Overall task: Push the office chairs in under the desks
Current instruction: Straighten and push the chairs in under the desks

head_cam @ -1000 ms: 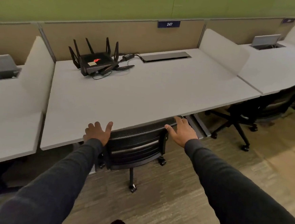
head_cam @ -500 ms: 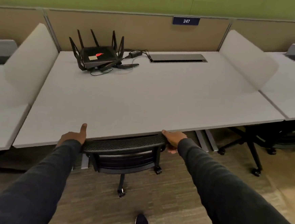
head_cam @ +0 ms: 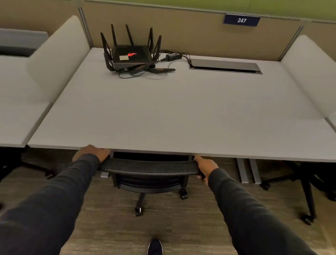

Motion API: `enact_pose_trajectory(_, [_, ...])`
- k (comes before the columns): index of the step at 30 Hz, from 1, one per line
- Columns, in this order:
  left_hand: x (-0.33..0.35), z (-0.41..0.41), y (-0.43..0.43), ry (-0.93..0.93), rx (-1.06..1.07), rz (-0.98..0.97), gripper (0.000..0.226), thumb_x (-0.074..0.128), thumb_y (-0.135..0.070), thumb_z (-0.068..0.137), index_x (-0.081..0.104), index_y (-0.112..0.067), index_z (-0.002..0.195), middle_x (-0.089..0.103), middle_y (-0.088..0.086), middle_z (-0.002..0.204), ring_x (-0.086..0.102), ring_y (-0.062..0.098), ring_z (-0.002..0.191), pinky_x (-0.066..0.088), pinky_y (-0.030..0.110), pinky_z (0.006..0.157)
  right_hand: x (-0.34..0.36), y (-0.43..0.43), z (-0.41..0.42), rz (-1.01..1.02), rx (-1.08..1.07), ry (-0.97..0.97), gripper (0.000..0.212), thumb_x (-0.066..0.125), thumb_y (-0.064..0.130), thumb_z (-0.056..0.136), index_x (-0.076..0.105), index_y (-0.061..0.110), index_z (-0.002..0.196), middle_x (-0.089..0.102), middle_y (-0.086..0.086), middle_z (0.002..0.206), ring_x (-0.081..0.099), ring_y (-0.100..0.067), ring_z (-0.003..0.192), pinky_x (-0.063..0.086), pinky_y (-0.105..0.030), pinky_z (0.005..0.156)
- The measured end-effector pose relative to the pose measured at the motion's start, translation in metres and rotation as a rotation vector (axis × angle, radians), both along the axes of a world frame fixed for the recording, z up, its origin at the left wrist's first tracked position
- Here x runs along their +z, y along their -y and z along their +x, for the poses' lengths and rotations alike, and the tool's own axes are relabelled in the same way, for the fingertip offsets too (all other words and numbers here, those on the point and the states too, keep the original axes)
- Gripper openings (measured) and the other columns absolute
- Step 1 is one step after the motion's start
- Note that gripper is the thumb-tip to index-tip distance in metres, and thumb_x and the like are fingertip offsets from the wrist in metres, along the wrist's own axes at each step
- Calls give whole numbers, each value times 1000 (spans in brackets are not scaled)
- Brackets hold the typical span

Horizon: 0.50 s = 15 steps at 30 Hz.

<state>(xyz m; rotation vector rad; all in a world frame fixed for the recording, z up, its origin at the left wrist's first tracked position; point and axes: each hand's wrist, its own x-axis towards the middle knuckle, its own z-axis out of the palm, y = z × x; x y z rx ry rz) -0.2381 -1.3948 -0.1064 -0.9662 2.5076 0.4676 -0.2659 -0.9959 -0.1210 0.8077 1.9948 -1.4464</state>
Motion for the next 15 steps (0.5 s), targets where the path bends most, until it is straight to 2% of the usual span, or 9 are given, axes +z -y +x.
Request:
enact_pose_trajectory(5, [6,15,-27,8,31,-41,62,56,-65,79,68,-11,106,67,15,113,63,33,101,47,36,84,-3,-25,9,-36,8,21,38,58,43,98,63,6,103,65,-9,87,57,-18,59,39,-18,36])
enact_pose_trajectory(9, [9,32,-54,33,97,-46,67,59,-64,79,67,-7,113,67,17,118,63,34,104,46,36,81,-4,-51,22,-62,15,52,38,58,44,97,62,7,104,64,-8,88,56,-18,61,38,-16,35])
enact_pose_trajectory(15, [12,60,-105,18,164,-63,74,59,-67,78,66,-6,118,67,17,121,64,35,108,48,38,83,-4,-97,37,-92,29,55,40,59,44,97,64,6,107,67,-10,96,60,-19,69,43,-21,40])
